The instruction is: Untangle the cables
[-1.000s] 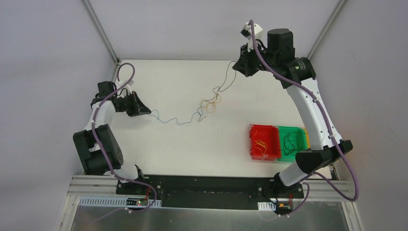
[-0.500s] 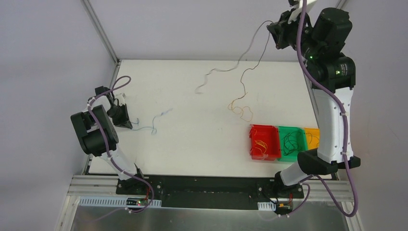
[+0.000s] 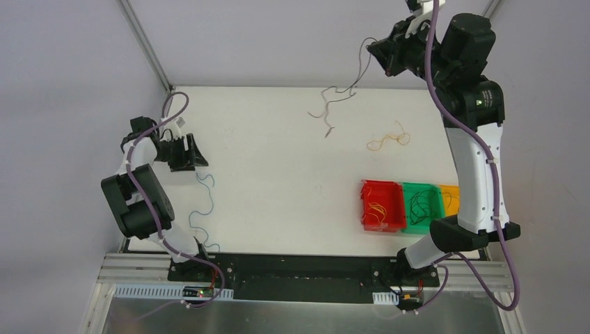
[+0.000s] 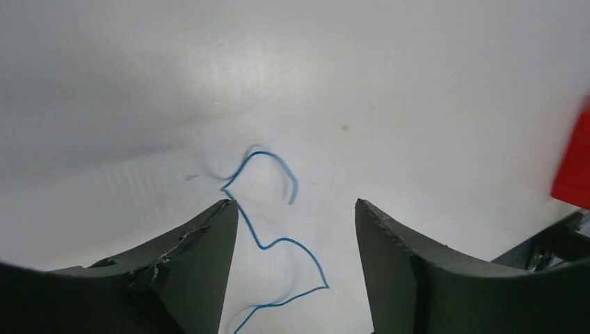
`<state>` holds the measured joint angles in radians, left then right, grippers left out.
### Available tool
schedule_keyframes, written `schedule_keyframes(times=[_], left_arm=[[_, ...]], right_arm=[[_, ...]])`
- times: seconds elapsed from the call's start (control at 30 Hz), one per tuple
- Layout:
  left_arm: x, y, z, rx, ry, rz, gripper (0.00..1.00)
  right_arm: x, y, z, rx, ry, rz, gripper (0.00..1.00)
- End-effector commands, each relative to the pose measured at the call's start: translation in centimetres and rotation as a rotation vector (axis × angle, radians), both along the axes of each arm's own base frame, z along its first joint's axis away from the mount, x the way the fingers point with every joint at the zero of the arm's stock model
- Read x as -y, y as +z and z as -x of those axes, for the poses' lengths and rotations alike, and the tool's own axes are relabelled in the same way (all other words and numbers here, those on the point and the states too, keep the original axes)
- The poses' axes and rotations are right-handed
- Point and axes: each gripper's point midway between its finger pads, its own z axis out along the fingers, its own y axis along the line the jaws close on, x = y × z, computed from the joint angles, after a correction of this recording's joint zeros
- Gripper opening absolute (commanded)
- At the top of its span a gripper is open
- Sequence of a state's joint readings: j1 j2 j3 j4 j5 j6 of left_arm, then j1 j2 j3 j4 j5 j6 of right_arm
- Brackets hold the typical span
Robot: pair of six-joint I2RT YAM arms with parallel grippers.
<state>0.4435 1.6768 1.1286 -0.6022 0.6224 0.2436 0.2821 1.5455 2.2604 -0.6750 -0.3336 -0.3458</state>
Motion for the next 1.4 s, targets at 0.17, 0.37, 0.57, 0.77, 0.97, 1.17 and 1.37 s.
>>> schedule_keyframes(times=[0.17,0.37,0.57,0.77,0.97,1.17,1.37], left_arm=[[9.7,14.0,-1.2,0.419,-0.267,0.247,0.76],[14.9,19.8,0.1,0.564,-0.399,0.316,0.95],[20.6,24.6,2.3,0.709,-0.551,0.350,0.99],[26.8,25.6,4.2,0.762,-0.729,0.383,0.99],[28.5,25.3,3.8,0.750,-0.755,0.379,0.99],[27.6,22.7,4.3,0.712,-0.740,0.310,0.99],[27.1,20.7,5.2,0.672,-0.723,0.299,0.99]], right_arm=[[-6.4,5.4,4.4,0.062,0.235,-0.171,0.00],[-7.6,-3.0,5.1,-0.157,0.314,-0.097,0.00],[-8.7,-10.3,7.3,-0.370,0.399,-0.084,0.00],[-9.2,-11.2,8.4,-0.418,0.429,-0.105,0.00],[-6.1,-10.9,8.4,-0.387,0.288,-0.032,0.00],[2.4,-9.3,9.1,-0.375,-0.012,0.039,0.00],[10.5,-9.7,10.2,-0.444,-0.297,0.096,0.00]])
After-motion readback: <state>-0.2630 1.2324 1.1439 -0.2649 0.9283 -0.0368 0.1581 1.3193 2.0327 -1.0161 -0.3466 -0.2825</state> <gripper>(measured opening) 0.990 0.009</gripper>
